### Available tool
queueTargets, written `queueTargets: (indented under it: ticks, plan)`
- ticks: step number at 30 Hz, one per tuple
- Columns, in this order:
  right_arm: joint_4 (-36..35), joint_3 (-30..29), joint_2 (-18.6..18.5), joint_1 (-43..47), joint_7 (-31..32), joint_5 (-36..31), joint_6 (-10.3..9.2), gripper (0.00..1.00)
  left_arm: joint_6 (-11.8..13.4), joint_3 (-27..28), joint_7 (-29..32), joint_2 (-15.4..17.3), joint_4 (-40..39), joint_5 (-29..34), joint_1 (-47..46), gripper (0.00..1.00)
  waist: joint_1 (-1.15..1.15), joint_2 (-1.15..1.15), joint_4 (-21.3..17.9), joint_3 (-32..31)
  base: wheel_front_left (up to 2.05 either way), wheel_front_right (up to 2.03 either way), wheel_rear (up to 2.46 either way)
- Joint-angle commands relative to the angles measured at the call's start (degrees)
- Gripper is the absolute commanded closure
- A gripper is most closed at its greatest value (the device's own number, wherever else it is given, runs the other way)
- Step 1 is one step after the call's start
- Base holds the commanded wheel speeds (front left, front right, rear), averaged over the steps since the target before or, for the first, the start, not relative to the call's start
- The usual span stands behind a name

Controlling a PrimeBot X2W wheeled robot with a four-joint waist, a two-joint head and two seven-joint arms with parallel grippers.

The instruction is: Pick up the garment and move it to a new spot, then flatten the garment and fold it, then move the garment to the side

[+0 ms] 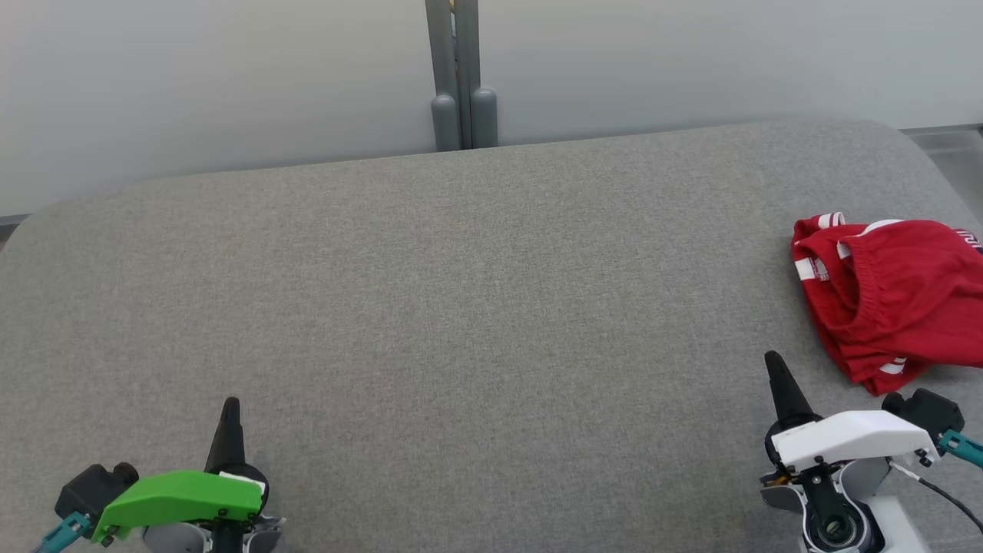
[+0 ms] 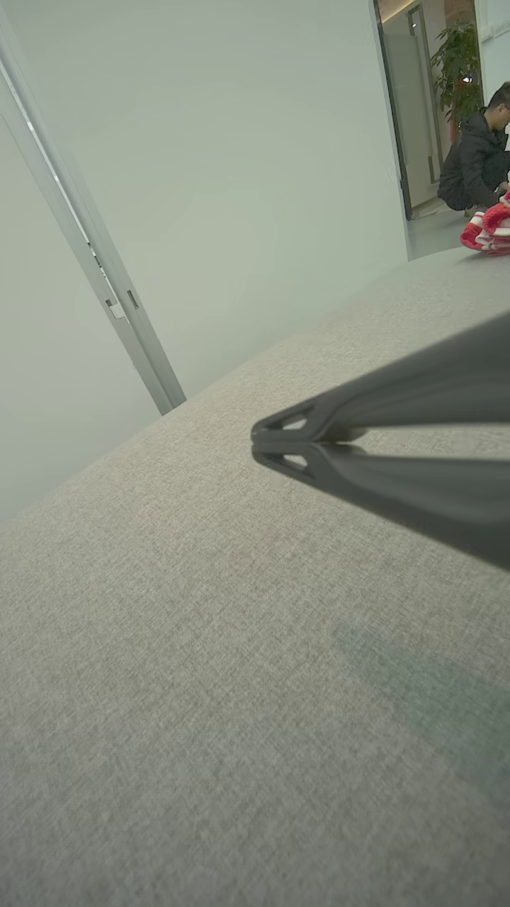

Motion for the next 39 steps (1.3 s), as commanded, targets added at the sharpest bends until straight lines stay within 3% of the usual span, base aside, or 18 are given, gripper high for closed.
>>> queueTargets:
  ticks: [1,39]
  plan:
    - [-1.02,-0.33,-0.21,0.04,0.40,1.54,-0.02,1.00,-0.54,0.45,0.39,0.36,-0.99,-1.44,-1.27,1.00,0.00,0.00,0.01,0.00,0.00,0.00,0.00]
    - [-4.87,-3.00,-0.21,0.88,5.58,22.17,-0.01,1.00,-1.79,3.04,5.65,0.49,-5.13,-20.33,-1.63,1.00,0.00,0.00,0.16,-0.08,0.00,0.00,0.00]
